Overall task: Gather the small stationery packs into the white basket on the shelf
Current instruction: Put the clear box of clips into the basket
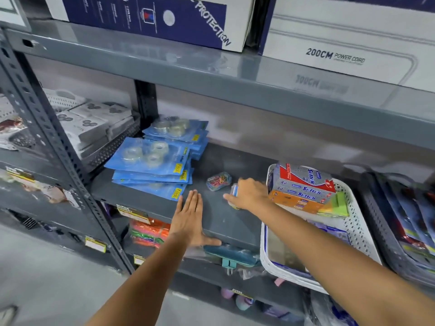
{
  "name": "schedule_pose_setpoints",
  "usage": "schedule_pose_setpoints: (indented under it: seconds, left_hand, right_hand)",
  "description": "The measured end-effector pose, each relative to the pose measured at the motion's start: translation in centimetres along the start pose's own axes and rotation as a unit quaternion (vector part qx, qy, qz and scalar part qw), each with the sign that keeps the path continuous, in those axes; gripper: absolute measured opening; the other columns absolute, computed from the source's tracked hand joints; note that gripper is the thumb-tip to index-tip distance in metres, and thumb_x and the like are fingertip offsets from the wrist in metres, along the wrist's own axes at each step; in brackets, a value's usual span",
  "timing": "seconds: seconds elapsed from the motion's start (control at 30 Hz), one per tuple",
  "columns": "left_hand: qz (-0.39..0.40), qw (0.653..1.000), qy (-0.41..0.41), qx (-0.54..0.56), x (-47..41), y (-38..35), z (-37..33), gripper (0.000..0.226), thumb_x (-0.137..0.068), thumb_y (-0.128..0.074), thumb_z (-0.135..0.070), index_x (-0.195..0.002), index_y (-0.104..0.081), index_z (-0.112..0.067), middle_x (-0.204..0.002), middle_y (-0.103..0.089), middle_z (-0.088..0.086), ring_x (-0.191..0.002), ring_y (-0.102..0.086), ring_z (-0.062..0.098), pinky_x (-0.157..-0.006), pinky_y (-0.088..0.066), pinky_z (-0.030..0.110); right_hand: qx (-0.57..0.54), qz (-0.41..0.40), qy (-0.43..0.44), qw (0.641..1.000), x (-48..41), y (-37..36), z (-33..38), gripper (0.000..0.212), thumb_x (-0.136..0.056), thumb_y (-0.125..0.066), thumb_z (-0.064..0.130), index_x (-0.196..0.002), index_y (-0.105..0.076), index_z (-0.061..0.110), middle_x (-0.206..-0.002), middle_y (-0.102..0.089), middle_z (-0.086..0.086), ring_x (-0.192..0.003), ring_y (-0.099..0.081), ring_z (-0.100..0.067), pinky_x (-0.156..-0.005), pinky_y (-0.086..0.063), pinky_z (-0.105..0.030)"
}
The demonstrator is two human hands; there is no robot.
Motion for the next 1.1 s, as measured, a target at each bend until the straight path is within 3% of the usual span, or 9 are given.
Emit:
schedule_pose_setpoints:
  seconds: [0.27, 0.4, 0.63, 0.73, 0.8, 0.87, 0.93, 1.0, 1.1]
  left_hand:
    - [0.005, 1.0, 0.0, -0.005, -0.1, 0.1, 0.1, 0.15, -0.047, -0.033, -0.101, -0.148, 0.015, -0.001, -0.159, 0.018, 0.013, -0.145, 0.022, 0.025, -0.119, 0.011, 0.049]
    - [0.005, 1.0, 0.001, -0.009, -0.1, 0.0, 0.1, 0.151, -0.046, -0.032, -0.102, -0.148, 0.014, -0.001, -0.159, 0.017, 0.013, -0.146, 0.02, 0.024, -0.119, 0.011, 0.049]
    - [-0.002, 1.0, -0.005, -0.002, 0.0, 0.3, 0.0, 0.15, -0.047, -0.035, -0.101, -0.149, 0.012, 0.0, -0.16, 0.014, 0.013, -0.147, 0.016, 0.024, -0.12, 0.008, 0.045]
    - [-0.002, 1.0, -0.009, 0.006, 0.2, 0.5, -0.2, 0.149, -0.048, -0.038, -0.099, -0.149, 0.009, 0.0, -0.16, 0.012, 0.014, -0.147, 0.014, 0.025, -0.12, 0.008, 0.043]
    - [0.003, 1.0, -0.009, 0.004, 0.4, 0.5, -0.3, 0.149, -0.049, -0.039, -0.099, -0.149, 0.009, 0.0, -0.16, 0.013, 0.015, -0.147, 0.015, 0.025, -0.12, 0.008, 0.043]
    - [0.015, 1.0, -0.008, -0.002, 0.5, 0.6, -0.3, 0.147, -0.05, -0.037, -0.098, -0.148, 0.011, 0.0, -0.159, 0.016, 0.015, -0.146, 0.018, 0.026, -0.12, 0.009, 0.044]
    - [0.019, 1.0, -0.021, -0.013, 0.6, 0.7, -0.6, 0.144, -0.054, -0.036, -0.097, -0.148, 0.014, 0.0, -0.158, 0.018, 0.015, -0.145, 0.021, 0.026, -0.119, 0.012, 0.045]
    - [0.009, 0.998, -0.062, -0.022, 0.9, 0.8, -1.7, 0.14, -0.057, -0.031, -0.097, -0.147, 0.015, 0.0, -0.159, 0.017, 0.016, -0.144, 0.024, 0.025, -0.116, 0.017, 0.044]
    - [-0.003, 0.995, -0.099, -0.026, 1.6, 0.8, -4.3, 0.14, -0.054, -0.021, -0.1, -0.146, 0.016, -0.001, -0.159, 0.017, 0.016, -0.143, 0.025, 0.026, -0.113, 0.02, 0.045]
  right_hand:
    - [-0.034, 0.004, -0.03, 0.999, -0.6, -2.1, 0.0, 0.075, -0.077, -0.059, 0.066, -0.124, -0.049, 0.008, -0.119, -0.063, -0.014, -0.11, -0.062, -0.035, -0.085, -0.052, -0.039]
    - [-0.058, 0.001, -0.034, 0.998, -0.5, -2.2, -0.1, 0.064, -0.079, -0.064, 0.054, -0.12, -0.049, 0.007, -0.118, -0.064, -0.015, -0.107, -0.064, -0.036, -0.084, -0.053, -0.038]
    - [-0.115, 0.013, -0.018, 0.993, 0.5, -1.6, -0.6, 0.034, -0.086, -0.055, 0.041, -0.094, -0.06, 0.008, -0.098, -0.064, -0.015, -0.095, -0.064, -0.036, -0.069, -0.045, -0.031]
    - [-0.207, 0.024, -0.029, 0.978, 1.7, -0.9, -1.1, 0.039, -0.091, -0.042, 0.04, -0.074, -0.06, 0.01, -0.08, -0.064, -0.018, -0.083, -0.068, -0.038, -0.063, -0.039, -0.027]
    - [-0.362, 0.071, -0.058, 0.928, 2.7, -1.0, -1.6, 0.038, -0.092, -0.039, 0.034, -0.074, -0.061, 0.009, -0.073, -0.065, -0.017, -0.074, -0.071, -0.036, -0.061, -0.047, -0.028]
    - [-0.551, 0.133, -0.09, 0.819, 4.0, -1.4, -2.1, 0.037, -0.09, -0.04, 0.03, -0.095, -0.063, 0.002, -0.087, -0.068, -0.025, -0.077, -0.068, -0.037, -0.061, -0.055, -0.031]
    - [-0.656, 0.199, -0.088, 0.723, 5.9, -0.8, -2.6, 0.038, -0.09, -0.039, 0.028, -0.1, -0.064, 0.001, -0.097, -0.065, -0.031, -0.079, -0.059, -0.034, -0.054, -0.054, -0.027]
    - [-0.699, 0.243, -0.08, 0.668, 7.7, 0.2, -3.4, 0.039, -0.091, -0.039, 0.029, -0.095, -0.068, 0.003, -0.091, -0.067, -0.029, -0.063, -0.056, -0.026, -0.054, -0.054, -0.024]
    - [-0.73, 0.264, -0.082, 0.625, 9.7, 1.5, -5.2, 0.04, -0.09, -0.043, 0.032, -0.091, -0.071, 0.003, -0.078, -0.071, -0.024, -0.041, -0.048, -0.015, -0.059, -0.055, -0.026]
Point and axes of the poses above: each hand's wrist, its own x-axis away from the middle knuckle, its own y-axis out of the back of the hand, z = x × y, the point moved 6 cm from there along -x, towards the middle knuckle
